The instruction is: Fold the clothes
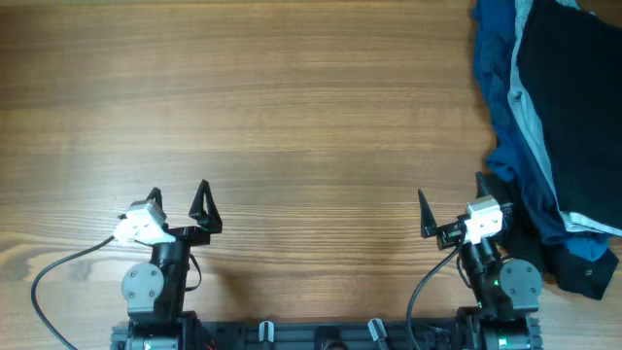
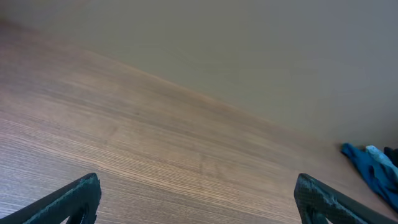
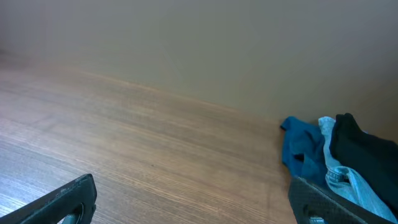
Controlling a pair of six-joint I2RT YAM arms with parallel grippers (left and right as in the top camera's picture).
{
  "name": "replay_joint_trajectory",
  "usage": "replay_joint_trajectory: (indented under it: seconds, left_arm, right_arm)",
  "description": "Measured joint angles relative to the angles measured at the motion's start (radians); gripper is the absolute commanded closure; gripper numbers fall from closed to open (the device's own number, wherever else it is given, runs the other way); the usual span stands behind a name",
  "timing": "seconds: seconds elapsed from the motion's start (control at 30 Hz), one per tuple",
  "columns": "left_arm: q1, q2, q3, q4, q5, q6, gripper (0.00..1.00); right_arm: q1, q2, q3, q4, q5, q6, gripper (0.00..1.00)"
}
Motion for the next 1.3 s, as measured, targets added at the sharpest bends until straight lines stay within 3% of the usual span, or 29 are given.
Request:
replay_joint_trajectory:
  seconds: [1.3]
  left_arm:
    - [0.026, 0.0, 0.0, -0.003, -0.023, 0.0, 0.0]
  right_arm:
    - [0.0, 0.047, 0.0, 0.0, 0.0, 0.0, 0.0]
